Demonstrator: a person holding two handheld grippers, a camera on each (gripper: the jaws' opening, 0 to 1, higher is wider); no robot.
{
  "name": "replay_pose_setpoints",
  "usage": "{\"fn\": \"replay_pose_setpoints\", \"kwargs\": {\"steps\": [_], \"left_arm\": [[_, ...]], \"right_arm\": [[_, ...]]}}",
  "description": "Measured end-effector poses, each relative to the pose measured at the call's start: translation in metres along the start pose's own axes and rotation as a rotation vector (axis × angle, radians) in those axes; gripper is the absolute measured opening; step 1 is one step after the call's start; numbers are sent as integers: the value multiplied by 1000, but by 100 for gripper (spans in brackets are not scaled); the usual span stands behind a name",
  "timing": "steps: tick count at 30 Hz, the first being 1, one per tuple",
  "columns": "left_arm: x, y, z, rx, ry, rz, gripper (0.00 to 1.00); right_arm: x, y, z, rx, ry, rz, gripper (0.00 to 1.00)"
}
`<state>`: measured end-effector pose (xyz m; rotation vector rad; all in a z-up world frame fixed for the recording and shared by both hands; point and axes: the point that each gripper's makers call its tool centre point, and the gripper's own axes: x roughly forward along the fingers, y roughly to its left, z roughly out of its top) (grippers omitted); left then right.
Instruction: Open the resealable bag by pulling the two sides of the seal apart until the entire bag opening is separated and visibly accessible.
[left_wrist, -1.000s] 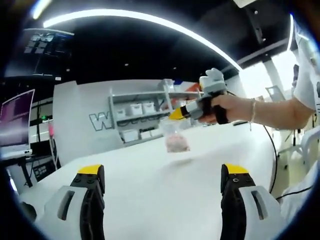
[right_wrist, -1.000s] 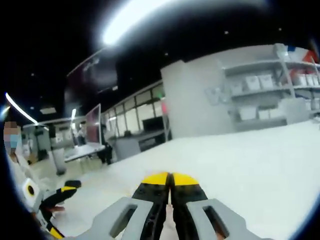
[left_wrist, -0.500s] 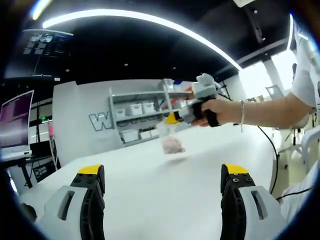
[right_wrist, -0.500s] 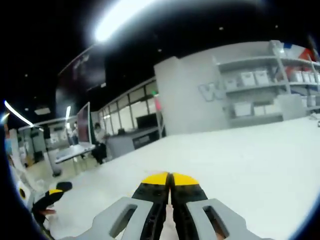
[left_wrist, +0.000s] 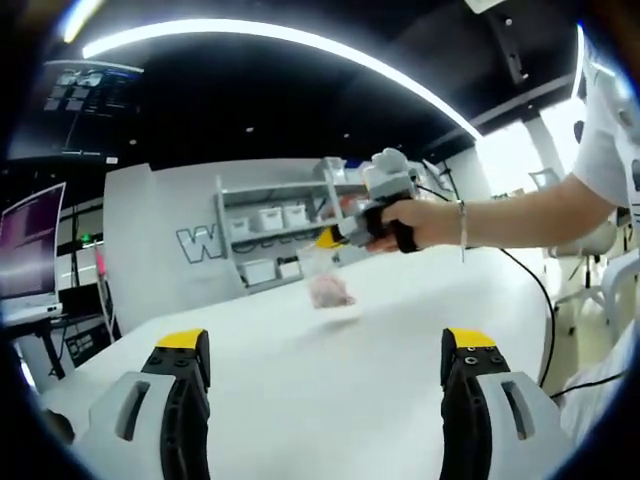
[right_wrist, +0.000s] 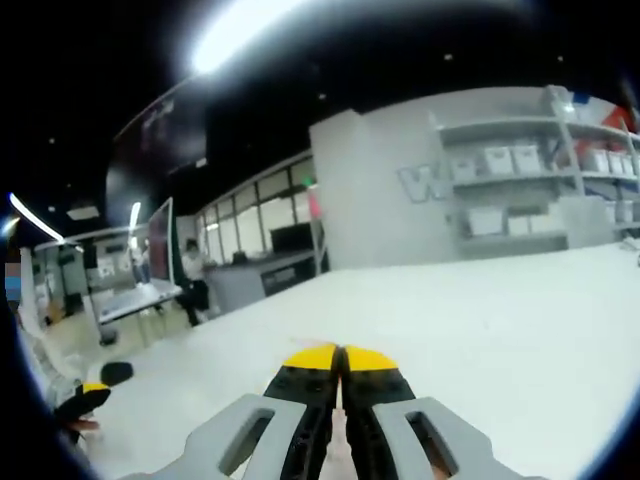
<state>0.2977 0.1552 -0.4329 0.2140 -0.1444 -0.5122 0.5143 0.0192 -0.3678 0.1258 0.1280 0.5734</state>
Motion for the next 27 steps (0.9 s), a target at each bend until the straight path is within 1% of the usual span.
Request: {"fn": "replay_pose_setpoints", "kwargs": {"steps": [5,11,15,20,27], "left_arm": [[-2,3,-1,-4,1,4,94],[0,4,-5,-12,10,4,94],[-1,3,-7,-16,11,3,94],[-2,8,-11,-21,18,11,94],[0,10,-10,-19,20,17,94]], "right_arm": [[9,-8,-3,-8,12,-18,0],[23,-17,-1,0,18,-32,0],[30,-18,0,-2,21,-32,0],[37,-19,1,7,15,-29,0],[46,-22,1,8,21,-33,0]]}}
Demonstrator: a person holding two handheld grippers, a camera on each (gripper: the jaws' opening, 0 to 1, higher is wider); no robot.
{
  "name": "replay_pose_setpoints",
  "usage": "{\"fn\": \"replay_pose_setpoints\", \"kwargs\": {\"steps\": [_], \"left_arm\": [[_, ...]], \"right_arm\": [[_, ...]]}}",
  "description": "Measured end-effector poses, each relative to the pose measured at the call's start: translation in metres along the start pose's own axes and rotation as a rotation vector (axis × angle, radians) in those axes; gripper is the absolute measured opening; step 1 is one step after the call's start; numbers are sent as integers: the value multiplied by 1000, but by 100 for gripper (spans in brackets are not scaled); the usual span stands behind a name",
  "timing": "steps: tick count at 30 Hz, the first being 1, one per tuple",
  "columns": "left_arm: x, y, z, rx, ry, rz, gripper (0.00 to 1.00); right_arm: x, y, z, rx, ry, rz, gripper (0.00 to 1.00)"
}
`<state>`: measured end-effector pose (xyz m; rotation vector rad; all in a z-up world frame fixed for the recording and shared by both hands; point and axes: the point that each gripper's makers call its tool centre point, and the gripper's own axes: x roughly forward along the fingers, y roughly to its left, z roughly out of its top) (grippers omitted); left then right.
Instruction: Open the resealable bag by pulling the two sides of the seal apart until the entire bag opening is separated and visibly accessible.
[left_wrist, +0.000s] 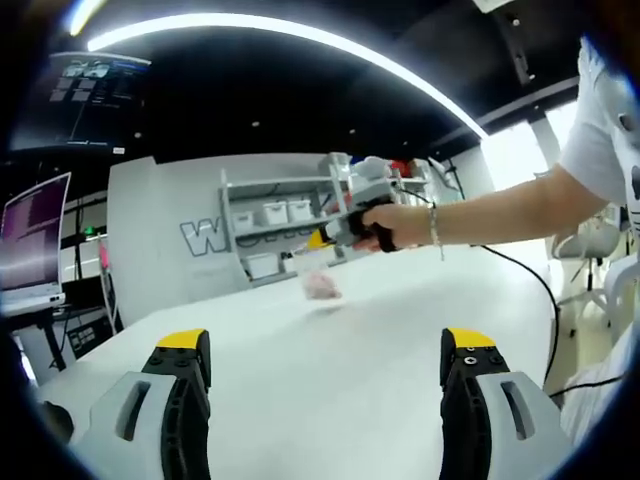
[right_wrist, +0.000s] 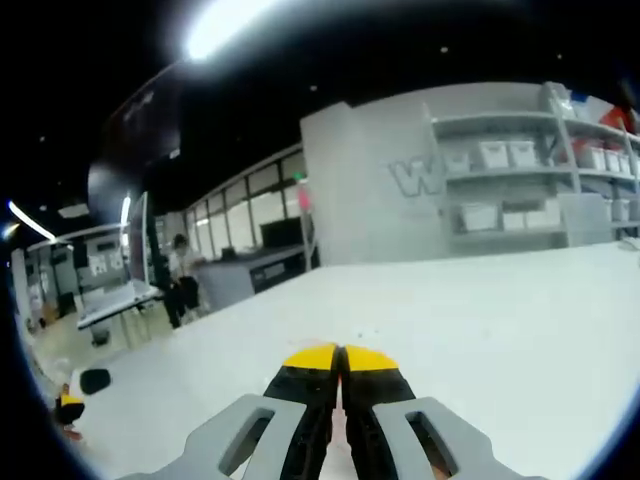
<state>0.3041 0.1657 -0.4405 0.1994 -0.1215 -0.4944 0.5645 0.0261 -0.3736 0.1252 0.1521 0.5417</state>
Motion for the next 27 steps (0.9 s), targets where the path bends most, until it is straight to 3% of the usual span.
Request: {"fn": "replay_pose_setpoints", "kwargs": {"steps": [27], "left_arm": [[10,3,-2,-11,12,-5,93]], "right_arm": [[42,-16,5,-21,21,-20,0]]}}
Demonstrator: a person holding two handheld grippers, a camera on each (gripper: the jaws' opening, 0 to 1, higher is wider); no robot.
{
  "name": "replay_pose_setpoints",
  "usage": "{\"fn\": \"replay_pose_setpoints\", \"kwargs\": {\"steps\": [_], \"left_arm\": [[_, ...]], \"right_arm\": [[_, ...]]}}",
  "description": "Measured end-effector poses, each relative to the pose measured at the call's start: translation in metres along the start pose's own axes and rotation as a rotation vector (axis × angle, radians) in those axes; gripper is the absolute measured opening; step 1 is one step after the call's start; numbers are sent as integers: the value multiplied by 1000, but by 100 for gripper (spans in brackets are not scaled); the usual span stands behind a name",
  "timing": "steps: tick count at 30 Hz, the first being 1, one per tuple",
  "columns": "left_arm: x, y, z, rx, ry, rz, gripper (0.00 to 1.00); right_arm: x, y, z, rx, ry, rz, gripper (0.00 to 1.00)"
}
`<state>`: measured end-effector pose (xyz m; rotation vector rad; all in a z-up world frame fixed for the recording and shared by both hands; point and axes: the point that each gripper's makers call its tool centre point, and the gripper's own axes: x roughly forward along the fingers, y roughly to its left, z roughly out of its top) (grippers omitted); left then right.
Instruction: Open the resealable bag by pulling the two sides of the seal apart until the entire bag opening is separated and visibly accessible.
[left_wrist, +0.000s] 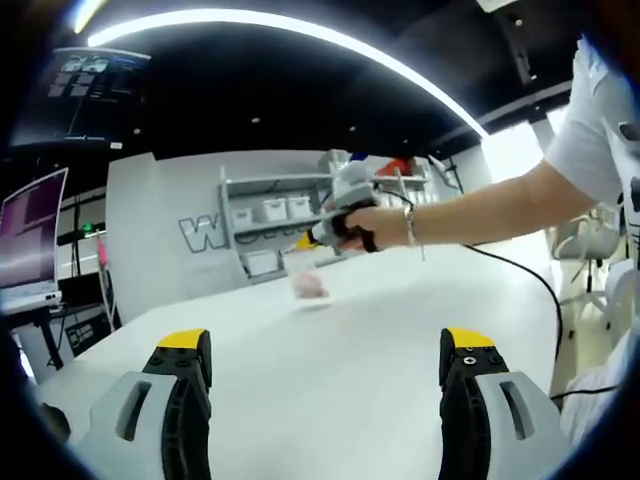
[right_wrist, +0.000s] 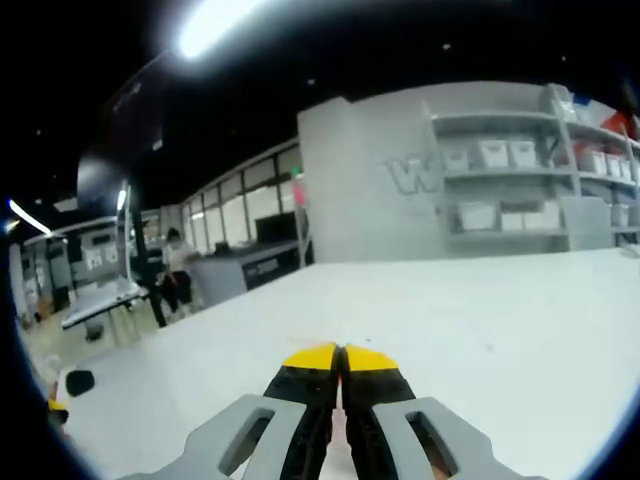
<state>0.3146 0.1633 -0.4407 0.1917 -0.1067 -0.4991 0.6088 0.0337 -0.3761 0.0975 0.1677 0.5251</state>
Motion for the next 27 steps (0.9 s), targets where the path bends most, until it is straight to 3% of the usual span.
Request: {"fn": "replay_pose_setpoints", "kwargs": {"steps": [27], "left_arm": [[5,8,-6,-8,18,10,93]], "right_arm": [[41,-10,6,-13,5,-22,0]]}}
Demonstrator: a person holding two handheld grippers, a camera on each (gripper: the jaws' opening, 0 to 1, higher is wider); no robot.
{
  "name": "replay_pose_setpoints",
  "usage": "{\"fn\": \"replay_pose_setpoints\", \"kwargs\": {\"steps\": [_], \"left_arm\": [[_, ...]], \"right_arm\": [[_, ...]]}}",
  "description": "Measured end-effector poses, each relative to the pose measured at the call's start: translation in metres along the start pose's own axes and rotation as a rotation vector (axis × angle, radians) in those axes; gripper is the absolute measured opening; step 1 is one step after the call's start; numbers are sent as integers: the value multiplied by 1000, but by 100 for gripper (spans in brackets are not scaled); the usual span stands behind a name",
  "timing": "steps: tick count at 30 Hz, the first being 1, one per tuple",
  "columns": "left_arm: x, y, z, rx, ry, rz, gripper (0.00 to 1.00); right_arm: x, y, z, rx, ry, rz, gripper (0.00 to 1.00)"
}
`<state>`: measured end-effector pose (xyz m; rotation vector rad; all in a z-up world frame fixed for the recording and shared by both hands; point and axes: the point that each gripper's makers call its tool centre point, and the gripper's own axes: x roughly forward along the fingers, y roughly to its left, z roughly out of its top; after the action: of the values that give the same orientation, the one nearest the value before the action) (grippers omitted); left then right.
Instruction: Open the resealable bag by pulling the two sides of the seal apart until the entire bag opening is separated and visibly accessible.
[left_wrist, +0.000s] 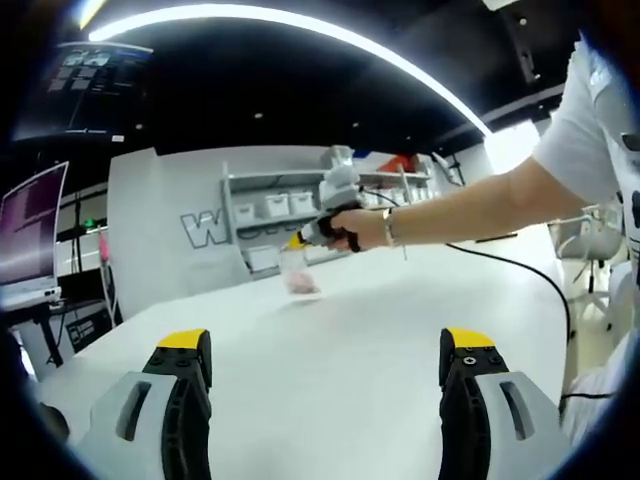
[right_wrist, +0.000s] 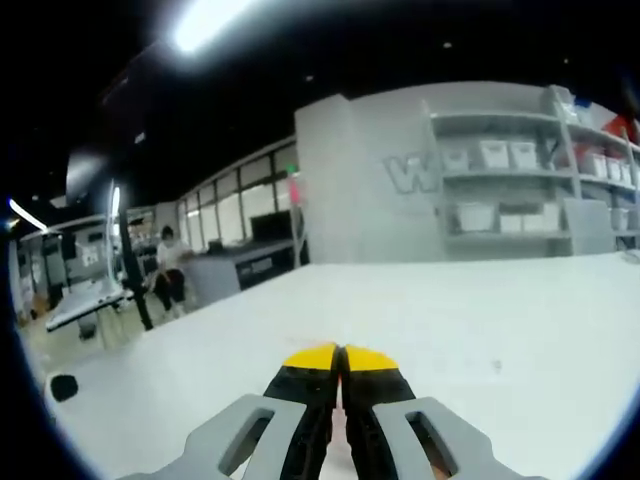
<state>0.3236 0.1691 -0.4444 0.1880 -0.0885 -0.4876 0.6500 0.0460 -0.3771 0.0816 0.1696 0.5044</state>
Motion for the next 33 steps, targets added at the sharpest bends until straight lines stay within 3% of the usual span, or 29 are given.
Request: {"fn": "replay_pose_setpoints", "kwargs": {"steps": [21,33], "left_arm": [[-1,6,-1,0,4,9,93],[0,5,4,9,-3,4,93]], "right_arm": [[22,-23,-2,-32,10,-77,0],[26,2,-28,-85,51,-29,0]]}}
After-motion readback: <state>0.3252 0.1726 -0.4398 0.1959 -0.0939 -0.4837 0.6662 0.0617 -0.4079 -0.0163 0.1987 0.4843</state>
